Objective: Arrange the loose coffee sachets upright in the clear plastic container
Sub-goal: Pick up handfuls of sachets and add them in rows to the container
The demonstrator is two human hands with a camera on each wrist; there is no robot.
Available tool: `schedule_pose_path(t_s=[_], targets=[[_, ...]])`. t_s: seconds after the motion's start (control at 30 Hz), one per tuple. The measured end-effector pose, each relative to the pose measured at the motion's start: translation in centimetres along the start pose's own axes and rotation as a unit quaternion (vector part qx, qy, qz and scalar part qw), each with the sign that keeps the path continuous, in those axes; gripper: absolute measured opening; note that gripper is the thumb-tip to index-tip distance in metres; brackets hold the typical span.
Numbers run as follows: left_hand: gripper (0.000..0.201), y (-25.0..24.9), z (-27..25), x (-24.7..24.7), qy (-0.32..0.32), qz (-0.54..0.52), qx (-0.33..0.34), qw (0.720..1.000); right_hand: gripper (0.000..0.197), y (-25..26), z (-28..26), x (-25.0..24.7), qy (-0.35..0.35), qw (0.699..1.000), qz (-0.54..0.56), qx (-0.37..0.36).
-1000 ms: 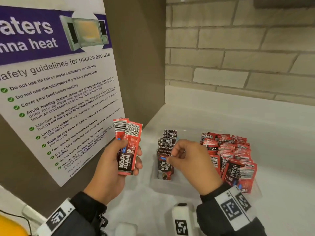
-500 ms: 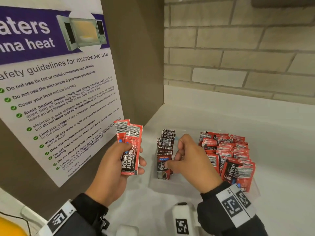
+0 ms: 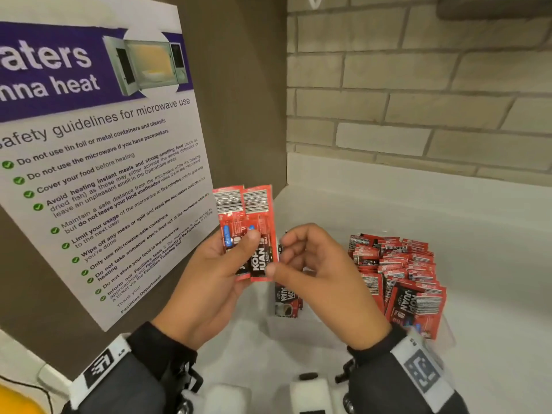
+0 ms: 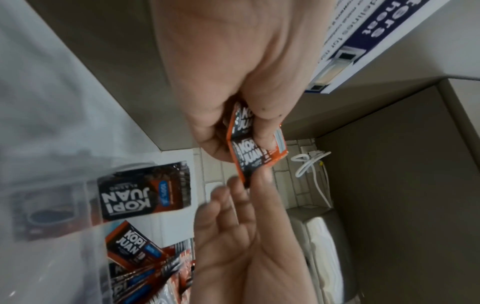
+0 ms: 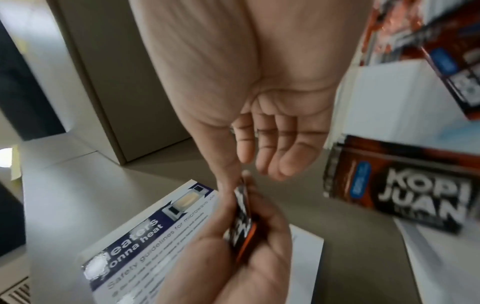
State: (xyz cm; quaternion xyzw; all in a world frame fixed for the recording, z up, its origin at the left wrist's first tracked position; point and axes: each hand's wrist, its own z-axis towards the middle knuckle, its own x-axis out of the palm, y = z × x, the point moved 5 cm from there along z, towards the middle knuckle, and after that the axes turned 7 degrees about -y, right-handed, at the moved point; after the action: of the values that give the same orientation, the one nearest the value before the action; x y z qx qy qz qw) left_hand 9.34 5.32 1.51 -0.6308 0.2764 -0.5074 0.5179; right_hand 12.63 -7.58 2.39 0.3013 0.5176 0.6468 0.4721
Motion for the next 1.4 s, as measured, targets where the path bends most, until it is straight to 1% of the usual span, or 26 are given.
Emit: schedule_pose_path(t_s=[0.07, 0.1, 0.13, 0.2, 0.23, 0.27, 0.3, 0.33, 0.4, 0.43, 0.5, 0.57, 0.6, 0.67, 0.73, 0.8, 0.87, 0.93, 0.97, 1.03, 1.07, 1.1, 1.17, 1.23, 1.33, 1.4], targets=[[0.031, 0.1, -0.1, 0.7, 0.014, 0.013, 0.002, 1.0, 0.025, 0.1, -0.2, 0.6, -0.014, 0.999, 0.023, -0.028], [0.036, 0.2, -0.1, 1.0, 0.021, 0.017, 0.0, 1.0, 0.025, 0.2, -0.2, 0.6, -0.035, 0.998, 0.01, -0.059], [0.041, 0.3, -0.2, 1.3, 0.029, 0.013, -0.006, 0.999, 0.026, 0.3, -0.3, 0.5, -0.058, 0.993, -0.025, -0.101], [0.055, 0.4, -0.4, 1.7, 0.045, -0.021, -0.035, 0.998, 0.029, 0.7, -0.4, 0.7, -0.087, 0.97, -0.131, -0.185], [0.063, 0.4, -0.5, 1.9, 0.054, -0.045, -0.055, 0.996, 0.031, 0.8, -0.5, 0.9, -0.092, 0.959, -0.168, -0.211], [0.07, 0.3, -0.6, 2.1, 0.063, -0.068, -0.073, 0.993, 0.032, 0.9, -0.6, 1.1, -0.086, 0.953, -0.183, -0.223], [0.071, 0.1, -0.8, 2.2, 0.07, -0.085, -0.085, 0.99, 0.034, 0.9, -0.7, 1.4, -0.073, 0.953, -0.185, -0.228], [0.068, 0.0, -0.8, 2.2, 0.071, -0.096, -0.09, 0.989, 0.037, 1.1, -0.7, 1.6, -0.06, 0.954, -0.183, -0.231], [0.053, -0.1, -0.6, 2.0, 0.065, -0.116, -0.097, 0.986, 0.042, 1.2, -0.9, 1.9, -0.042, 0.957, -0.171, -0.229], [0.05, -0.1, -0.4, 1.8, 0.063, -0.128, -0.102, 0.984, 0.042, 1.2, -0.9, 1.9, -0.044, 0.959, -0.166, -0.226], [0.048, -0.2, -0.3, 1.6, 0.06, -0.14, -0.099, 0.983, 0.037, 0.8, -0.7, 1.4, -0.073, 0.963, -0.16, -0.205], [0.045, -0.1, -0.2, 1.6, 0.047, -0.141, -0.083, 0.985, 0.032, 0.1, -0.4, 0.7, -0.107, 0.971, -0.155, -0.15], [0.043, -0.1, -0.1, 1.6, 0.045, -0.137, -0.074, 0.987, 0.031, -0.4, -0.2, 0.4, -0.108, 0.977, -0.144, -0.111], [0.036, 0.2, 0.1, 1.6, 0.039, -0.124, -0.061, 0.99, 0.023, -1.1, 0.1, 0.1, -0.09, 0.991, -0.089, -0.043], [0.029, 0.5, 0.2, 1.2, 0.033, -0.109, -0.058, 0.992, 0.017, -1.4, 0.4, -0.5, -0.088, 0.996, -0.031, -0.007], [0.023, 0.5, 0.3, 0.6, 0.024, -0.097, -0.058, 0.993, 0.018, -1.3, 0.6, -1.3, -0.093, 0.996, -0.01, 0.003], [0.019, 0.4, 0.3, -0.1, 0.003, -0.088, -0.049, 0.995, 0.022, -1.0, 0.8, -2.2, -0.087, 0.996, -0.019, -0.011], [0.017, 0.4, 0.4, -0.9, -0.022, -0.054, -0.037, 0.998, 0.026, -0.6, 1.0, -3.0, -0.09, 0.995, -0.02, -0.025], [0.017, 0.5, 0.4, -1.1, -0.027, -0.028, -0.034, 0.999, 0.029, -0.5, 1.0, -3.3, -0.103, 0.994, 0.007, -0.027], [0.019, 0.9, 0.2, -1.2, -0.02, 0.027, -0.032, 0.999, 0.032, -0.2, 1.1, -3.9, -0.138, 0.985, 0.107, -0.013], [0.018, 1.0, 0.1, -1.4, -0.015, 0.054, -0.03, 0.998, 0.029, -0.1, 1.0, -4.1, -0.152, 0.978, 0.146, -0.008], [0.016, 1.2, 0.1, -1.6, -0.016, 0.073, -0.029, 0.997, 0.025, 0.2, 0.8, -4.2, -0.163, 0.974, 0.154, -0.012], [0.01, 1.2, 0.2, -2.4, -0.035, 0.076, -0.027, 0.996, 0.019, 0.8, 0.5, -4.8, -0.18, 0.979, 0.084, -0.04], [0.015, 0.8, 0.4, -3.4, -0.058, 0.036, -0.03, 0.997, 0.016, 1.2, 0.2, -5.1, -0.164, 0.984, -0.016, -0.062], [0.026, 0.3, 0.6, -4.5, -0.074, -0.012, -0.037, 0.997, 0.019, 0.2, 0.0, -4.8, -0.116, 0.985, -0.12, -0.047], [0.024, 0.4, 0.6, -4.7, -0.075, -0.018, -0.04, 0.996, 0.022, -0.9, -0.1, -4.0, -0.091, 0.984, -0.151, -0.029]])
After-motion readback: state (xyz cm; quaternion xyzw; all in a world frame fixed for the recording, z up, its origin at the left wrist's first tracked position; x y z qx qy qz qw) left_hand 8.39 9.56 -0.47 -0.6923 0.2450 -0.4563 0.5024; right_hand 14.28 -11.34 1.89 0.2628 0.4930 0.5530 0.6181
